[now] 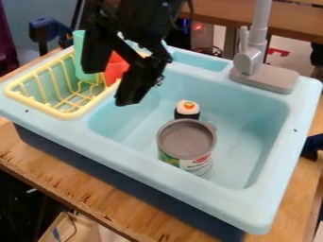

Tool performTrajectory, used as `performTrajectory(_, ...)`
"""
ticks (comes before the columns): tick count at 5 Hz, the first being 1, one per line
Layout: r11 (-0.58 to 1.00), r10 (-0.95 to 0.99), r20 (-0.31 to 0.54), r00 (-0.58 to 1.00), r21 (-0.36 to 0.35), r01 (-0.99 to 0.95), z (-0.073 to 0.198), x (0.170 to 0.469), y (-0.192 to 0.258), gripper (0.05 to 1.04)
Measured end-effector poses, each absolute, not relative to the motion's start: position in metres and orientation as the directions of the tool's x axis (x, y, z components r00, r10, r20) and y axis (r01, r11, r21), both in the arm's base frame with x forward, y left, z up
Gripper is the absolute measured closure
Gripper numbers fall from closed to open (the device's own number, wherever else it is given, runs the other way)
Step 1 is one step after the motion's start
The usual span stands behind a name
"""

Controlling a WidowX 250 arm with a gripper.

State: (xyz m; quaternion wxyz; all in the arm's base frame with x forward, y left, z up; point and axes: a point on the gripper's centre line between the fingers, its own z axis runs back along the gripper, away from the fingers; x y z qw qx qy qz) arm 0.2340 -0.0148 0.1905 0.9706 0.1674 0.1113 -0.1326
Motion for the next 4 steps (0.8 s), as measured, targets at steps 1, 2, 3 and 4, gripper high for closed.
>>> performTrajectory(1, 0.901, -0.246, -0.237, 0.94, 0.302, 0.312, 0.178, 0.24, -0.005, 0.083)
performTrajectory(2, 0.898, -0.255, -0.17, 0.952, 0.324, 0.298, 0.167, 0.251, 0.004, 0.083)
performTrajectory(3, 0.888, -0.269, -0.145, 0.952, 0.346, 0.304, 0.161, 0.261, 0.005, 0.083)
performTrajectory(4, 0.872, -0.286, -0.165, 0.944, 0.365, 0.328, 0.151, 0.274, 0.001, 0.083)
